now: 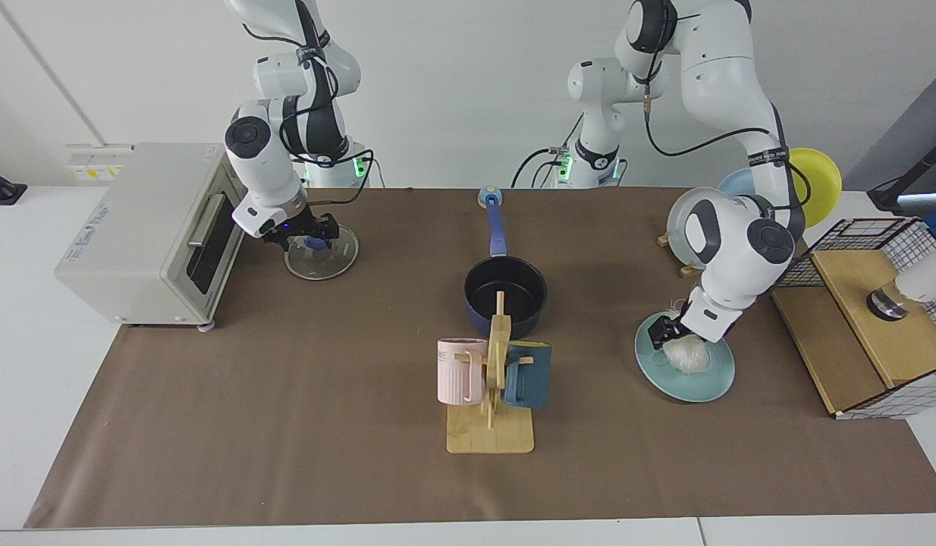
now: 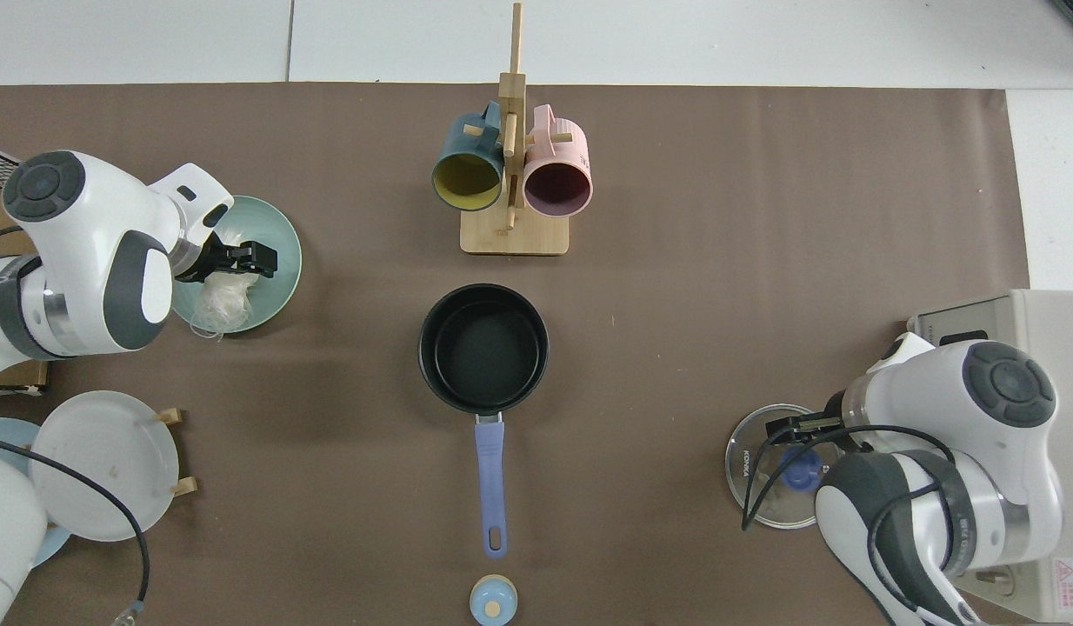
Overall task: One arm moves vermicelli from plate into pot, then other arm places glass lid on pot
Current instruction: 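Grasp the white vermicelli with the left gripper while the right gripper reaches the lid, then carry the vermicelli with the left gripper over the black pot and release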
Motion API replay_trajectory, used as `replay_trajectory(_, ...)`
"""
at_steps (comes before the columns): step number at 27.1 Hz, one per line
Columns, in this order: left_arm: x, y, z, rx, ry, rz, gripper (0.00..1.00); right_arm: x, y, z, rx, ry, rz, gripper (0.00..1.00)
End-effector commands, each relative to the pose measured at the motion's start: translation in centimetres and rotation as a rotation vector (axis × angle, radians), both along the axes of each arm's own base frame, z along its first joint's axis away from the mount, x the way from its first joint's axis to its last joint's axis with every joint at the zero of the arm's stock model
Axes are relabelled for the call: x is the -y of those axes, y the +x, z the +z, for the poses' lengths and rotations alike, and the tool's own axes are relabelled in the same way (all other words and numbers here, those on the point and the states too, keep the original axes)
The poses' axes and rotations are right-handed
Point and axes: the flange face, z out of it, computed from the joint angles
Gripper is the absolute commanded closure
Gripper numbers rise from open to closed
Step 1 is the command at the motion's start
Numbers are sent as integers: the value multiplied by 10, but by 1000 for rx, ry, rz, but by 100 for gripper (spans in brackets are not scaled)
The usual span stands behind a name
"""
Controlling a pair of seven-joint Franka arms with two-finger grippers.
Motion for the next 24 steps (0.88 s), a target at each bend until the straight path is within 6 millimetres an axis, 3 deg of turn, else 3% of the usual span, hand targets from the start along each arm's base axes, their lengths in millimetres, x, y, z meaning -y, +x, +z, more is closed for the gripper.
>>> replay_trajectory(1, -1, -6, -12, 29, -6, -6, 1, 3, -17, -5, 14, 2, -8, 0)
replay_trajectory(2, -1, -5, -16, 32, -6, -4, 5, 3, -18, -7, 17, 2, -8, 0)
replay_trajectory(3, -1, -4, -18, 36, -6, -4, 15, 3, -19, -10, 19, 2, -8, 0)
replay_trajectory(4, -1, -3, -17, 39, -6, -2, 29, 4, -22, -13, 16, 0, -6, 0)
replay_trajectory(7, -3, 5, -9, 46, -6, -4, 91, 5, -32, -25, 20, -1, -6, 0)
replay_trajectory(8, -5, 9, -9, 47, -4, -9, 100, 5, -36, -31, 22, 0, -6, 0)
replay_trajectory(10, -6, 14, -7, 31, -6, -8, 100, 5, -43, -36, 35, 1, -6, 0)
replay_trajectory(17, 4, 27, 55, -3, -16, -10, 100, 6, -55, -46, 29, 1, -9, 0)
replay_trajectory(24, 49, -1, 132, -23, -37, 38, 100, 4, -59, -46, 29, 1, -5, 1)
